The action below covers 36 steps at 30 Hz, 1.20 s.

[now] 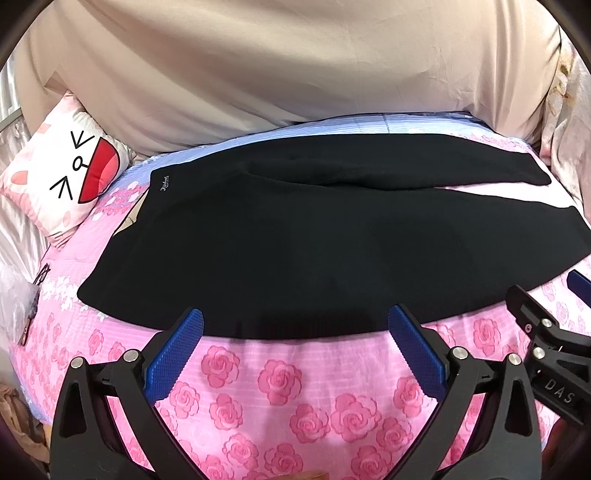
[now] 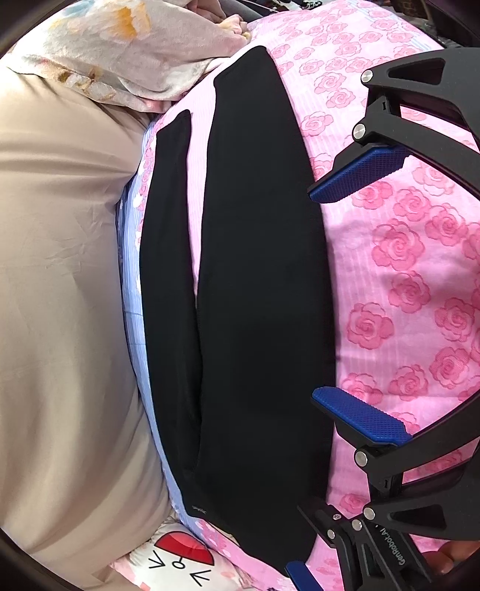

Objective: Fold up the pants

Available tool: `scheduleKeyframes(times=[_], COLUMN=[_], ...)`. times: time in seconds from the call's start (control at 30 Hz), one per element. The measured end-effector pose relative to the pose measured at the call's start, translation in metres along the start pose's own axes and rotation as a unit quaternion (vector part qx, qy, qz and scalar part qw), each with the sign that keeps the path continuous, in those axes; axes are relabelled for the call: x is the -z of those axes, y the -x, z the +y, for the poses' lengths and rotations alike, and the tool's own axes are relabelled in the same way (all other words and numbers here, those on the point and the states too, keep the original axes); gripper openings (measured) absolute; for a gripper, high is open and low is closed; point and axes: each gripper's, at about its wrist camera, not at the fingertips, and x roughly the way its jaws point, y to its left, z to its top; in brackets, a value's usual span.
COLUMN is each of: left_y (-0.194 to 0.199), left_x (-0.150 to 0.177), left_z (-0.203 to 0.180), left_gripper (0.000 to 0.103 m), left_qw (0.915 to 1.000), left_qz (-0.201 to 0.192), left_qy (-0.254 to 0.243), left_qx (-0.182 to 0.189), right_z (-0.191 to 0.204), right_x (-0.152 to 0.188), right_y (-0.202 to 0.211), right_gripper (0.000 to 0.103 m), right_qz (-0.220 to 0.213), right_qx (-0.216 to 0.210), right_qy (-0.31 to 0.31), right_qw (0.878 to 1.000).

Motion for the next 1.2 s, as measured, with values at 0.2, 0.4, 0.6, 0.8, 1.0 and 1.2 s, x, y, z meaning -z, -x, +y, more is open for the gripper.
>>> scheduleKeyframes(times=[0.2,0.4,0.6,0.8,1.0,1.2], left_y=[-0.014,-0.030,-0.059,-0.094,-0.144,-0.167], left_x=[-0.013,-0.029,-0.057,-0.097,-0.137,-0.145], left_z=[-0.002,-0.001,0.016,0.060,0.129,0.172], left_gripper=[0.098,0.098,0.098,0.098,0.098,0.098], left_qw=[0.9999,0.9998,0.9995,0.9990,0.9934,0.9885], left_qz=[0.010,0.014,0.022,0.021,0.040,0.041], left_qy=[0.003,0.006,0.013,0.036,0.096,0.121], left_qx=[-0.003,-0.009,-0.017,-0.016,-0.049,-0.080], right_z=[-0.006,-0.010,-0.056,-0.175,-0.271,-0.306], right_x=[-0.011,-0.027,-0.070,-0.130,-0.187,-0.230], right_y=[-0.013,-0.028,-0.052,-0.107,-0.178,-0.250], right_gripper=[0.098,0.098,0.098,0.096,0.097,0.097], right_qz=[0.013,0.008,-0.017,-0.025,0.018,0.041], right_qx=[0.000,0.000,-0.030,0.022,0.014,0.044], right_qy=[-0.009,-0.004,-0.034,-0.111,-0.150,-0.114], right_qw=[1.000,1.000,0.999,0.993,0.988,0.992])
